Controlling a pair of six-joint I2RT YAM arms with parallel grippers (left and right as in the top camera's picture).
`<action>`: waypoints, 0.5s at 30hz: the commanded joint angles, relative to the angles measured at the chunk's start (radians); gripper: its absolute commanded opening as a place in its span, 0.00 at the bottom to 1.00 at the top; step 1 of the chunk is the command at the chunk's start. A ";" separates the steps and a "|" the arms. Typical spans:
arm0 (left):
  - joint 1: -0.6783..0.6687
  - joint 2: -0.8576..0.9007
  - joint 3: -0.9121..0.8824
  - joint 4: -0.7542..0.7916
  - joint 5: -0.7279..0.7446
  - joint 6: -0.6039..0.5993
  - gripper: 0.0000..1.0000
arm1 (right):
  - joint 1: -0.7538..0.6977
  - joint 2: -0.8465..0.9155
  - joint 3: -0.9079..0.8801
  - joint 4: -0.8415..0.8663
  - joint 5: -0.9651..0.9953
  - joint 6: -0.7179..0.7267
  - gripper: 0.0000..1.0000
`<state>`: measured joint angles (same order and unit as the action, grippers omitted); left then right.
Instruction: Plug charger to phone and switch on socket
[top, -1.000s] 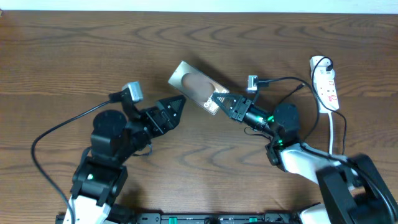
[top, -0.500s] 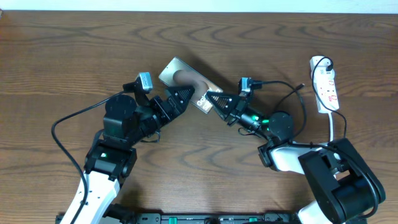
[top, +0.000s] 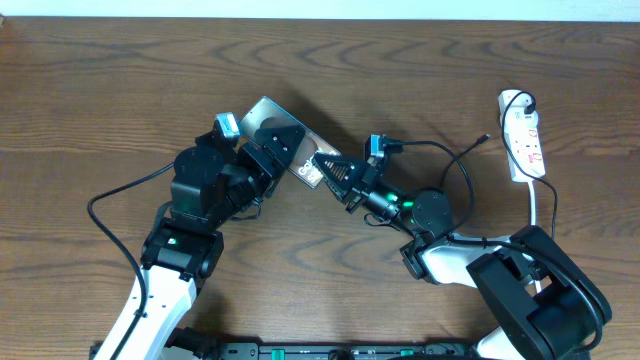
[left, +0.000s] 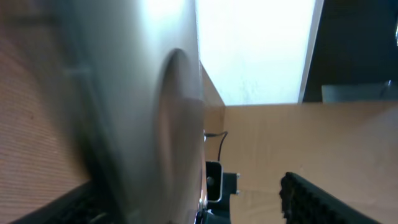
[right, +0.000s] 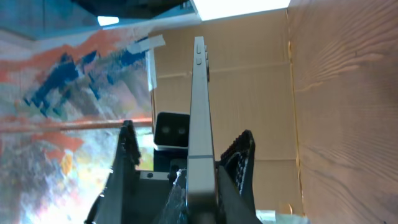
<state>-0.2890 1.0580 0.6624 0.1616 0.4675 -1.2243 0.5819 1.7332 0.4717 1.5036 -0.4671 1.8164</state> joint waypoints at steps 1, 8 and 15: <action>0.001 -0.001 0.002 0.010 -0.050 -0.097 0.73 | 0.009 -0.007 0.018 -0.004 0.054 0.040 0.01; 0.001 -0.001 0.002 0.035 -0.070 -0.131 0.62 | 0.016 -0.007 0.018 -0.042 0.059 0.106 0.01; 0.001 0.000 0.002 0.035 -0.072 -0.114 0.54 | 0.061 -0.007 0.018 -0.037 0.065 0.187 0.01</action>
<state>-0.2890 1.0588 0.6621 0.1837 0.4084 -1.3468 0.6086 1.7336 0.4721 1.4521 -0.3920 1.9472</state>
